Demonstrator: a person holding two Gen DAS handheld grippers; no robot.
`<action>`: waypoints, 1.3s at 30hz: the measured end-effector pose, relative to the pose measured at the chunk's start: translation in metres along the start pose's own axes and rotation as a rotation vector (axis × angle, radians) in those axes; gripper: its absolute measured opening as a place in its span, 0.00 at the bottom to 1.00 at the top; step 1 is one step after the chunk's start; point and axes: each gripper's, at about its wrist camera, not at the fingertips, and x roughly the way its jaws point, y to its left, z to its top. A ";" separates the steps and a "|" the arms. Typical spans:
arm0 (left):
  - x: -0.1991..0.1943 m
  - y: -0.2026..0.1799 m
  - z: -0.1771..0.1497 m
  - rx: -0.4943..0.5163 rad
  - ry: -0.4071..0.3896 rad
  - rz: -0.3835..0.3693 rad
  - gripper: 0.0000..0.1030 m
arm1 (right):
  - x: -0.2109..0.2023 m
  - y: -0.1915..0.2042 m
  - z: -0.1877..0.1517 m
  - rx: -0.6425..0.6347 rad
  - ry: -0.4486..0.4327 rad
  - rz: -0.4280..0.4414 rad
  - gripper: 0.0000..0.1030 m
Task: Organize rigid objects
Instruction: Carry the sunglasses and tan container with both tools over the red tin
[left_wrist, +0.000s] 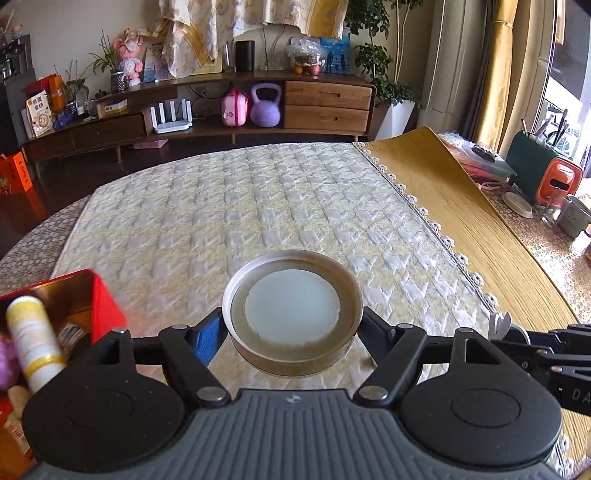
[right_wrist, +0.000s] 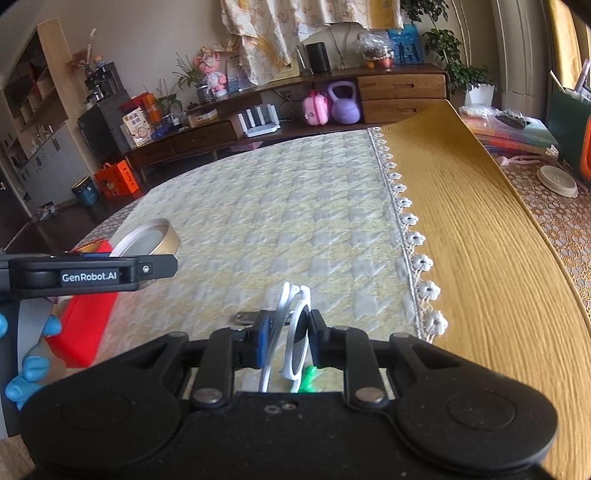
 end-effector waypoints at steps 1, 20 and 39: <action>-0.007 0.003 -0.002 -0.002 -0.001 0.001 0.74 | -0.003 0.004 -0.001 -0.003 -0.003 0.003 0.21; -0.110 0.095 -0.033 -0.076 -0.034 0.112 0.74 | -0.032 0.087 0.030 -0.099 -0.068 0.113 0.19; -0.134 0.195 -0.049 -0.147 -0.024 0.241 0.74 | 0.007 0.201 0.072 -0.236 -0.046 0.269 0.19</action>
